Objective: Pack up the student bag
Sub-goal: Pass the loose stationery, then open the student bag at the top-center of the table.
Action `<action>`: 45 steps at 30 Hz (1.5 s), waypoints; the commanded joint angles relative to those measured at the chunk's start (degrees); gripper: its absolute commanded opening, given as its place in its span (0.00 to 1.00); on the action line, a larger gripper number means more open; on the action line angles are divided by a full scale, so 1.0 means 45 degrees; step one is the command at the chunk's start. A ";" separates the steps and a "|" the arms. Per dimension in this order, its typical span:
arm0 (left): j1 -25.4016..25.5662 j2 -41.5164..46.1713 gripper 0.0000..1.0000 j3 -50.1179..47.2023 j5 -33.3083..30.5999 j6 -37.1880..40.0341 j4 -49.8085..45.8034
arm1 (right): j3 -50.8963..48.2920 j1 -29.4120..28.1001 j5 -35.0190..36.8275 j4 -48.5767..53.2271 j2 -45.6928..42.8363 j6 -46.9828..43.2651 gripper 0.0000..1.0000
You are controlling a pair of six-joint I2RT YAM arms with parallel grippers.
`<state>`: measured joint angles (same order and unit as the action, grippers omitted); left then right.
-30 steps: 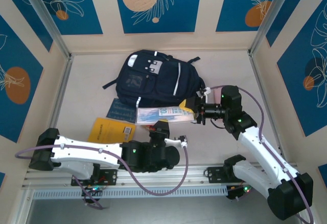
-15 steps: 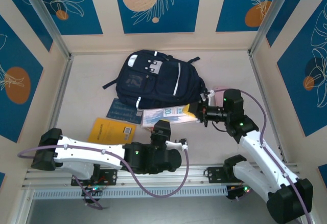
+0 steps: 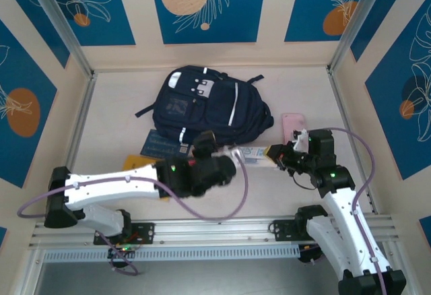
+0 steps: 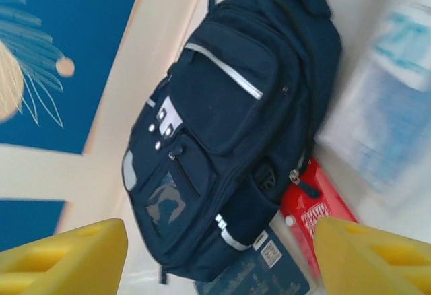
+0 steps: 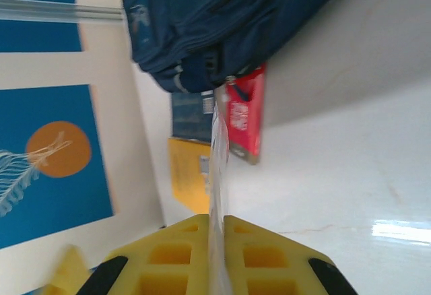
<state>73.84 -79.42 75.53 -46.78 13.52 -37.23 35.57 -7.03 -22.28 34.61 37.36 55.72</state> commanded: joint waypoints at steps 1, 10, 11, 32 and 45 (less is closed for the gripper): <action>-0.1805 -0.0858 0.76 0.1666 0.3521 -0.3201 -0.1268 | 0.0074 0.0068 0.1406 0.1304 -0.0399 -0.1588 0.07; -0.5434 -0.5757 0.89 0.6803 0.8370 -0.6737 -0.1746 | -0.0524 0.0100 0.2566 0.1550 -0.1102 -0.2292 0.06; -0.5800 -0.6317 0.89 0.7262 0.9014 -0.7062 -0.1723 | -0.0566 0.0122 0.2690 0.1613 -0.1164 -0.2287 0.06; -0.8419 -1.4264 0.55 1.3312 1.5639 -0.9794 -0.1265 | -0.2713 0.0155 0.1794 0.0366 -0.2523 -0.0502 0.06; -0.8562 -1.2333 0.00 1.3294 1.5844 -0.9166 -0.1936 | -0.1426 0.0387 0.2280 0.1411 -0.2591 -0.1179 0.06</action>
<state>35.51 -142.21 133.69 22.52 -29.65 -43.16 25.69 -5.69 -12.49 39.31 26.41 52.23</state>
